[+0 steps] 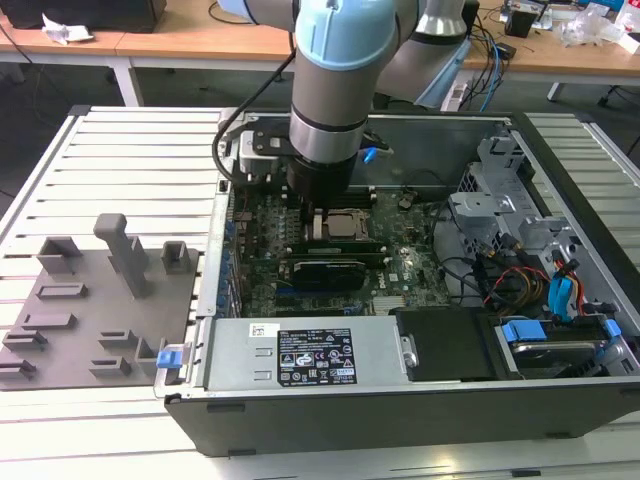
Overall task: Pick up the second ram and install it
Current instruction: 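Press down the second ram until it locks into place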
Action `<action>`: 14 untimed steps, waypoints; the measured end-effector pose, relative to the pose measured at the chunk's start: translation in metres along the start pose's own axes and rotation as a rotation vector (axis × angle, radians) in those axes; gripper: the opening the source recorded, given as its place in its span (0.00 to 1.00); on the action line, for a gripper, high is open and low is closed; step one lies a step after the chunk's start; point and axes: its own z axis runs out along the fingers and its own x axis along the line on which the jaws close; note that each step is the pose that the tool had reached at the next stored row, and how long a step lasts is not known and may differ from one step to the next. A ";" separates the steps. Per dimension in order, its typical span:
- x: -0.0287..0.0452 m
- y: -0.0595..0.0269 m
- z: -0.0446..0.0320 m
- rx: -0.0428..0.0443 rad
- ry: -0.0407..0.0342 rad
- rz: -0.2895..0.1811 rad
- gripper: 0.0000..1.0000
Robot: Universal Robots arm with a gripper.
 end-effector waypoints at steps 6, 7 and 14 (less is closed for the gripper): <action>-0.0002 -0.0465 -0.0119 -0.0376 -0.0011 0.003 0.11; -0.0010 -0.0483 -0.0193 -0.0379 -0.0013 0.003 0.11; -0.0030 -0.0487 -0.0382 -0.0380 -0.0012 0.003 0.11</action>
